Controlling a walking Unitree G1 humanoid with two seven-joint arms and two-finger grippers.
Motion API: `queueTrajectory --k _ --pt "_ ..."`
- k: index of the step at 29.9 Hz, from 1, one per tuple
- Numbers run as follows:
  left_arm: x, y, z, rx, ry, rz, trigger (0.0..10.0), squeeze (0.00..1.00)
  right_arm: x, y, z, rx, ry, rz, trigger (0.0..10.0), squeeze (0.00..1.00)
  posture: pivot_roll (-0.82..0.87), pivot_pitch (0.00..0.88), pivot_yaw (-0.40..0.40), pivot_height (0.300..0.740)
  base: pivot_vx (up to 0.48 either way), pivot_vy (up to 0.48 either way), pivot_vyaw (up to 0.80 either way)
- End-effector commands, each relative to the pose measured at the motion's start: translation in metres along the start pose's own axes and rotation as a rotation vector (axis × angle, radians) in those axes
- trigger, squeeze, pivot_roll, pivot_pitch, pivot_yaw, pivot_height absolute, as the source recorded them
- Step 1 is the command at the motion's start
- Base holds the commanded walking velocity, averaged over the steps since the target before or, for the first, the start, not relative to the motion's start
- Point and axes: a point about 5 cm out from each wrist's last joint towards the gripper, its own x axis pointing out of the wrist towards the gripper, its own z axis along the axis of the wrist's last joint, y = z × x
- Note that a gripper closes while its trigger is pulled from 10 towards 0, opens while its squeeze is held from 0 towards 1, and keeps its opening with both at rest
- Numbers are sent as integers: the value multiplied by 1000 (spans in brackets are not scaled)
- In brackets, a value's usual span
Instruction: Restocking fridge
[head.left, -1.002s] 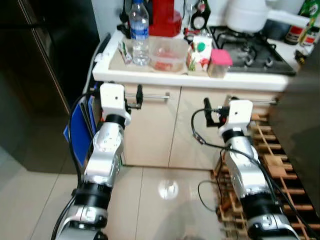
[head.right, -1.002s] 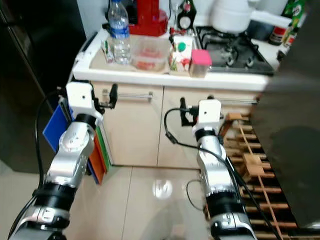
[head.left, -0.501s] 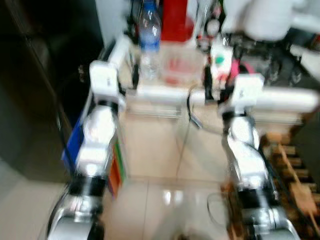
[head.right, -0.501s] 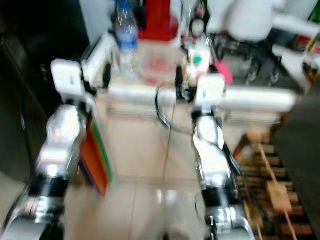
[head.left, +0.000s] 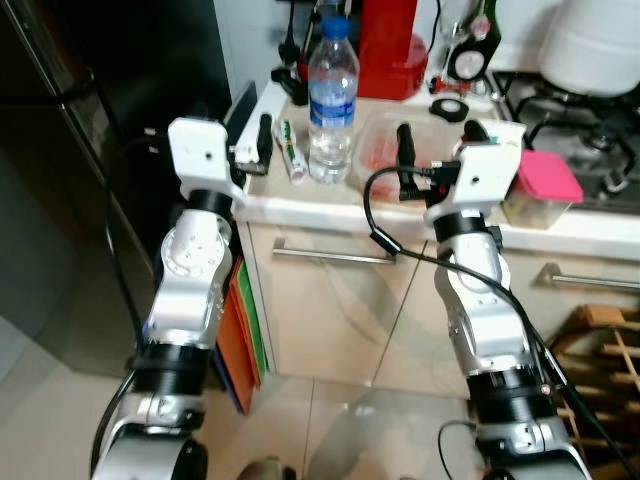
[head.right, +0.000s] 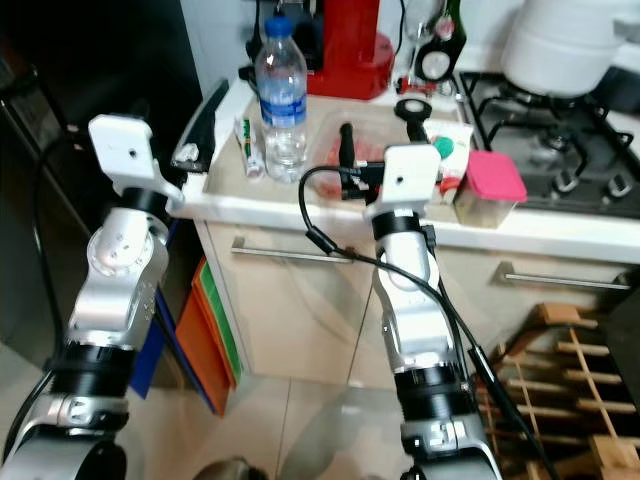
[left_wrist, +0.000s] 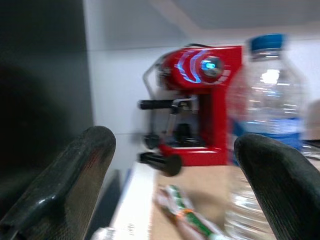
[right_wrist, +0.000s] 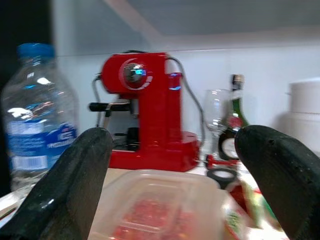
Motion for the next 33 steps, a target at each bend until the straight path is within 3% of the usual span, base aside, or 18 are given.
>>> queueTrajectory --k 1,7,13,14,18,25,33 --pt "1 8 2 -1 10 17 10000 0 18 12 12 32 -21 41 10000 0 6 0 3 732 0 0 0" --pt "-11 14 -1 19 45 18 10000 0 57 34 38 72 -87 118 10000 0 104 0 -13 732 0 0 0" --pt "-17 18 3 26 47 16 10000 0 73 43 52 100 -117 152 10000 0 162 0 -27 732 0 0 0" --pt "-21 23 4 38 52 26 10000 0 86 51 61 106 -136 180 10000 0 198 0 -41 732 0 0 0" --pt "-29 30 9 51 57 59 10000 0 103 56 71 112 -141 201 10000 0 246 0 -60 732 0 0 0" --pt "-40 36 10 61 80 68 10000 0 117 61 78 122 -118 210 10000 0 275 0 -63 732 0 0 0" --pt "-46 37 9 52 119 62 10000 0 127 60 70 133 -1 190 10000 0 284 13 -52 732 0 0 0"
